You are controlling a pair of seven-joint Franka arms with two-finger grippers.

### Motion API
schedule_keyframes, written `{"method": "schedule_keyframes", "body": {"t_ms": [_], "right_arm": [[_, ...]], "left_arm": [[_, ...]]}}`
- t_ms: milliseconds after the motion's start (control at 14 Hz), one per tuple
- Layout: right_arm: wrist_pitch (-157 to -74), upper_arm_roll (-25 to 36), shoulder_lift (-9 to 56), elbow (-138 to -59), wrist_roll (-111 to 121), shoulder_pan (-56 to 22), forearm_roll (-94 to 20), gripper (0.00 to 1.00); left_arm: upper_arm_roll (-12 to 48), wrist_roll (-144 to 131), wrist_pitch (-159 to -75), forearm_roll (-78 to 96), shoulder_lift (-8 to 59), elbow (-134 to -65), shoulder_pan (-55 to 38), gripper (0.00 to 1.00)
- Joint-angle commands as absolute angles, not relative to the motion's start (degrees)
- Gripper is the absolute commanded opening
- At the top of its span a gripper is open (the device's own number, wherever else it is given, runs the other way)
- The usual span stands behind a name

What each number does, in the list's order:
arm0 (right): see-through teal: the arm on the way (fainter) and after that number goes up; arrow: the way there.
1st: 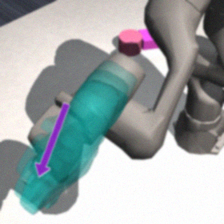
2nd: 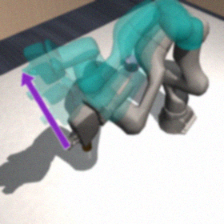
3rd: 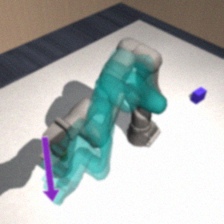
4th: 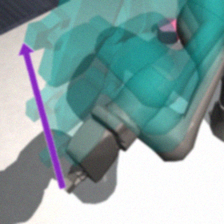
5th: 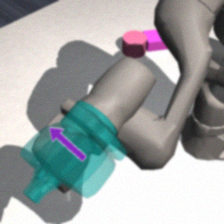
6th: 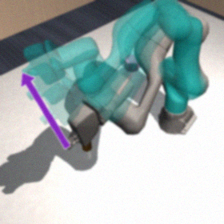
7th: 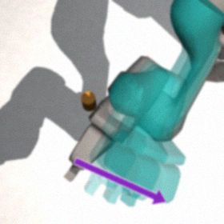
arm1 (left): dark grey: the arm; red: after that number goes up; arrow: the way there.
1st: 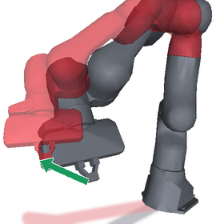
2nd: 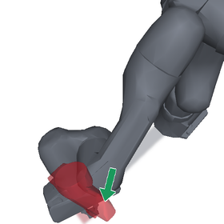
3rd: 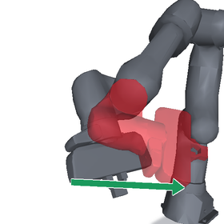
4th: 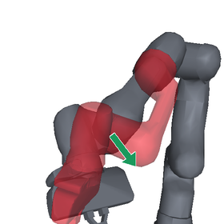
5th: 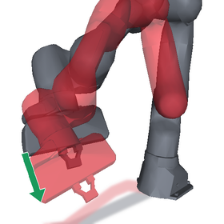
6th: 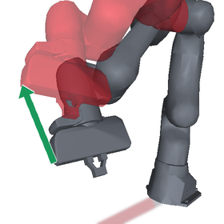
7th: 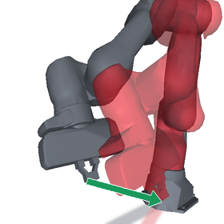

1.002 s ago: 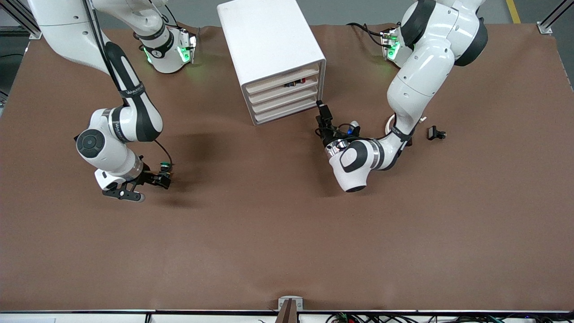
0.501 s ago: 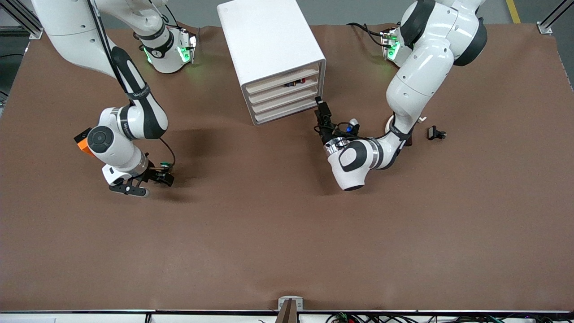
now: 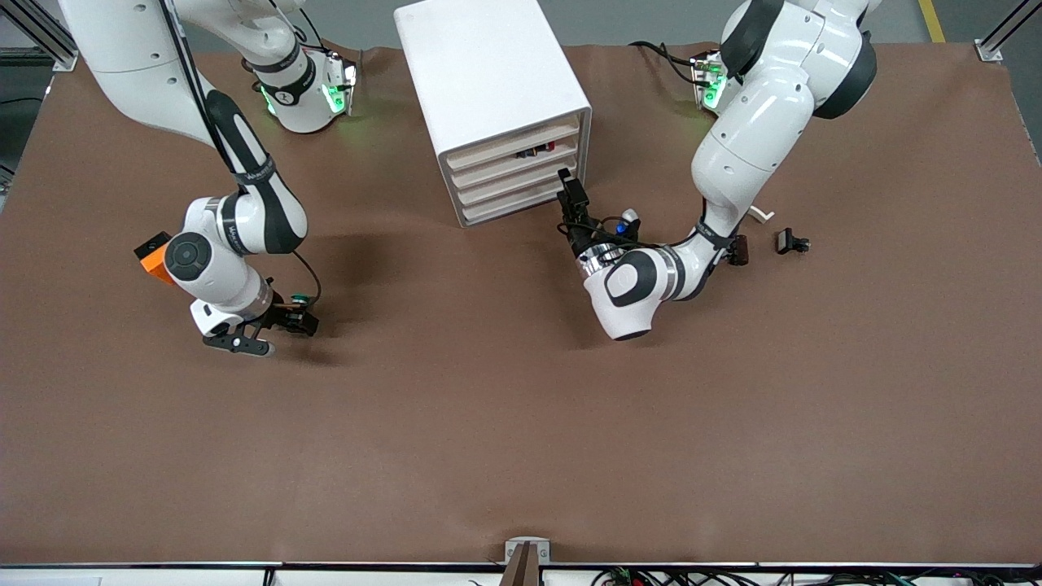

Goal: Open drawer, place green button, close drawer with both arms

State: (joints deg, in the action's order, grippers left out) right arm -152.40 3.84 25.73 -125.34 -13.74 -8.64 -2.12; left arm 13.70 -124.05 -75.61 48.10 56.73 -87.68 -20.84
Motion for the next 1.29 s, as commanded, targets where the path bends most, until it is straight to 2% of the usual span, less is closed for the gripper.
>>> {"method": "schedule_keyframes", "body": {"t_ms": [0, 143, 358, 430, 501, 644, 716, 788, 859, 931, 1002, 1217], "right_arm": [[-152.2, 4.0, 25.7, -126.0, -14.4, -8.9, -2.5, 1.0], [-152.5, 4.0, 25.8, -126.6, -14.3, -8.9, -2.4, 1.0], [-152.3, 4.0, 25.8, -126.7, -14.3, -8.9, -2.4, 1.0], [-152.2, 4.0, 25.8, -126.7, -14.2, -8.9, -2.4, 0.95], [-152.1, 4.0, 25.8, -126.7, -14.2, -8.9, -2.4, 0.79], [-151.4, 4.0, 25.7, -126.7, -14.5, -8.9, -2.5, 0.39], [-151.4, 4.0, 25.7, -126.7, -14.5, -8.9, -2.5, 0.23], [-151.4, 4.0, 25.7, -126.7, -14.6, -8.9, -2.5, 0.09], [-151.4, 4.0, 25.7, -126.7, -14.7, -8.9, -2.5, 0.0], [-151.4, 4.0, 25.7, -126.7, -14.7, -8.9, -2.5, 0.0], [-151.3, 4.0, 25.6, -126.7, -14.8, -8.9, -2.5, 0.0], [-148.9, 4.0, 24.9, -126.0, -17.9, -9.0, -2.5, 0.0]], "left_arm": [[13.7, -125.2, -75.1, 48.8, 57.3, -87.4, -21.4, 0.67], [13.7, -125.2, -75.2, 48.6, 57.4, -87.4, -21.5, 0.57], [13.7, -125.2, -75.4, 48.5, 57.4, -87.5, -22.3, 0.56], [13.6, -125.2, -75.5, 48.4, 57.6, -87.5, -22.3, 0.56], [13.7, -125.3, -75.5, 48.4, 57.7, -87.5, -22.5, 0.56], [13.6, -125.3, -75.5, 48.5, 57.7, -87.6, -22.7, 0.56], [13.6, -125.2, -75.6, 48.3, 57.9, -87.6, -23.0, 0.56], [13.6, -125.3, -75.7, 48.2, 58.2, -87.6, -23.1, 0.56], [13.6, -125.3, -75.8, 48.2, 58.3, -87.6, -23.1, 0.56], [13.6, -125.4, -75.7, 48.2, 58.3, -87.8, -23.1, 0.56], [13.6, -125.4, -75.7, 48.2, 58.3, -87.8, -23.7, 0.52], [13.6, -125.4, -75.7, 48.2, 58.3, -87.8, -24.8, 0.34]]}}
